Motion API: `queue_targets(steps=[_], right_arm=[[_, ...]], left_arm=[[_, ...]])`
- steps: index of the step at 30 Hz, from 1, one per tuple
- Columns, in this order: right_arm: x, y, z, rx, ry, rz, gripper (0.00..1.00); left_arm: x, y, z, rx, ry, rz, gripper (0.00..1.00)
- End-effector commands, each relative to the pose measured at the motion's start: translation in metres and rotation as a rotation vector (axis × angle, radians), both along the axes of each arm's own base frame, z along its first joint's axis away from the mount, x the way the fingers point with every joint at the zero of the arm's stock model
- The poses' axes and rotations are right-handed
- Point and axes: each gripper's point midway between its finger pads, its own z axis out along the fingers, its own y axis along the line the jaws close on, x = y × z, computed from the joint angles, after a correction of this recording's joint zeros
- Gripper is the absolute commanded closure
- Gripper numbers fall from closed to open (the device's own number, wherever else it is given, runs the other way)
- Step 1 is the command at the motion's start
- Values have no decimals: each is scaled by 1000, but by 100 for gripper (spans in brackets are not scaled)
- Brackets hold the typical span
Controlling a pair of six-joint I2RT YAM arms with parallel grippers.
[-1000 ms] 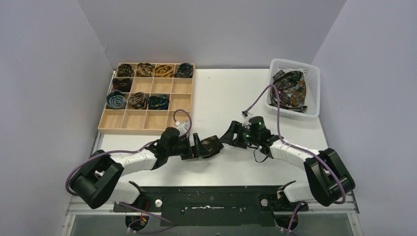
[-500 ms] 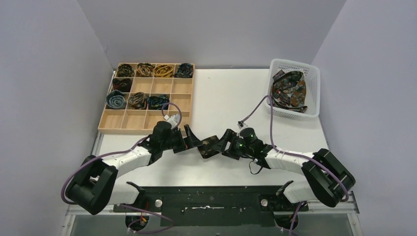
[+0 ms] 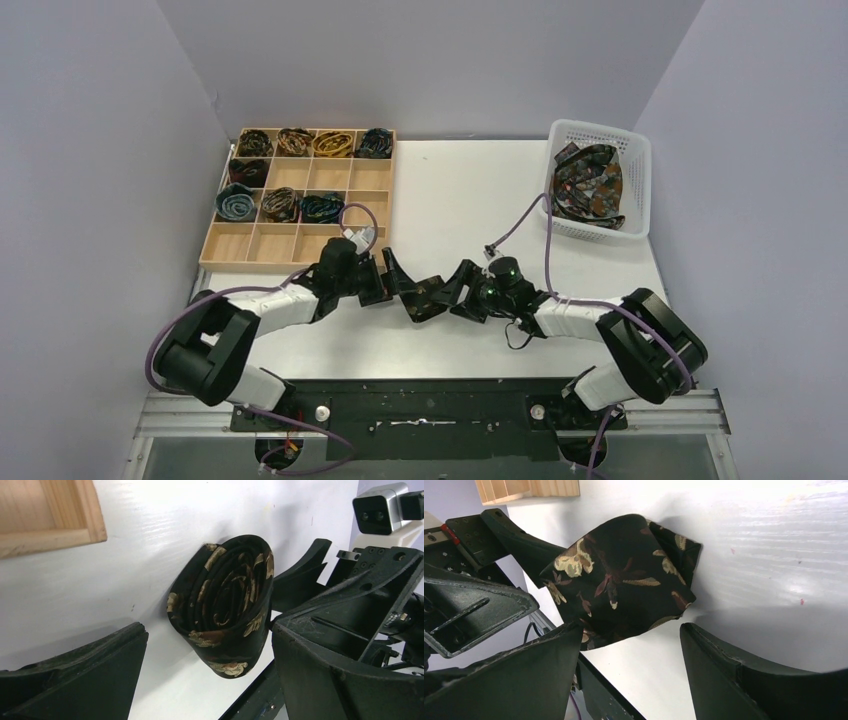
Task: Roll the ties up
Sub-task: Pick up the tie at the center of the board.
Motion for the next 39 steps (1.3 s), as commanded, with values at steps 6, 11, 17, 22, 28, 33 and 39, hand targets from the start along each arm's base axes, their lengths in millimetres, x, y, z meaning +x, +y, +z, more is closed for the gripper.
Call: queue_targets(steps=[6, 11, 17, 22, 28, 33, 39], right_arm=[[6, -2, -11, -18, 16, 20, 32], [1, -7, -20, -46, 38, 25, 37], [-4, -13, -29, -81, 49, 31, 39], [-7, -17, -35, -102, 58, 39, 39], [-6, -21, -38, -117, 58, 38, 40], [-5, -26, -40, -129, 46, 51, 40], [-6, -26, -41, -123, 27, 87, 40]], left_arm=[[19, -23, 20, -91, -50, -64, 7], [14, -27, 10, -97, -12, -94, 7], [14, -33, 7, -110, 4, -138, 7], [12, -40, 5, -108, 13, -210, 7], [8, -40, -1, -68, 25, -276, 7], [0, -44, 3, -71, 12, -336, 8], [-8, -54, 4, -50, -5, -411, 9]])
